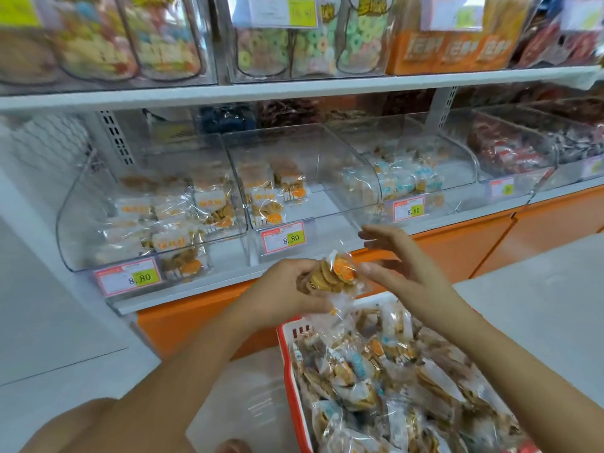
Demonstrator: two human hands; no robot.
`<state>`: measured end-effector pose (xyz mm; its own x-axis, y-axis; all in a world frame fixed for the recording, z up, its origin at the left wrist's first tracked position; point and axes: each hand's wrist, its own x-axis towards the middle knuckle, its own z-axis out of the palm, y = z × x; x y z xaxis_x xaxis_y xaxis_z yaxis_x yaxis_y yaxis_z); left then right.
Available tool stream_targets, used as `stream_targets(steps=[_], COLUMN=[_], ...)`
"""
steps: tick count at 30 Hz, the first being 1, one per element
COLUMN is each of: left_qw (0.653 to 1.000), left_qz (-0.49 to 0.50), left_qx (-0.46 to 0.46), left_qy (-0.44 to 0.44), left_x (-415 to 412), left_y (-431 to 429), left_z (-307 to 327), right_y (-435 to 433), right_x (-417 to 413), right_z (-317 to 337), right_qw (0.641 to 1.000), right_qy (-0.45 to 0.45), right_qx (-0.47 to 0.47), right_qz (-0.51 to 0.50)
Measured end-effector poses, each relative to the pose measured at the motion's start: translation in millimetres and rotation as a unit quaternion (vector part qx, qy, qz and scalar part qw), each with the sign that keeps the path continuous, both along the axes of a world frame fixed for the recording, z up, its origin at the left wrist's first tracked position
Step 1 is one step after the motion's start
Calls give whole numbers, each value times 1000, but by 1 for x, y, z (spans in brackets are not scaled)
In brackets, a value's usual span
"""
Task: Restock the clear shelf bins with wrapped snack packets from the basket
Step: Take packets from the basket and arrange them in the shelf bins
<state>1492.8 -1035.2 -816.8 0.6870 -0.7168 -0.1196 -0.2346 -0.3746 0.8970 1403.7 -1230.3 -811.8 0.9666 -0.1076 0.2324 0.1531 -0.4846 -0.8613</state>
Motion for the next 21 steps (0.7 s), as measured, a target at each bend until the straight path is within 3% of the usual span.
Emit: stream_targets(steps=[5, 9, 12, 17, 21], left_qw=[998, 983, 967, 976, 977], left_qz=[40, 150, 190, 184, 164], left_qx=[3, -92, -149, -111, -121], left_qy=[-48, 48, 81, -41, -68], left_x=[14, 24, 25, 26, 26], left_y=[13, 21, 22, 21, 19], left_z=[12, 16, 21, 22, 24], right_y=[13, 7, 6, 7, 25], right_x=[30, 37, 37, 45, 67], right_z=[9, 10, 16, 23, 34], right_qw=[992, 982, 972, 980, 973], right_qy=[89, 137, 178, 159, 179], right_qx=[-1, 90, 99, 81, 23], right_qz=[85, 89, 118, 92, 146])
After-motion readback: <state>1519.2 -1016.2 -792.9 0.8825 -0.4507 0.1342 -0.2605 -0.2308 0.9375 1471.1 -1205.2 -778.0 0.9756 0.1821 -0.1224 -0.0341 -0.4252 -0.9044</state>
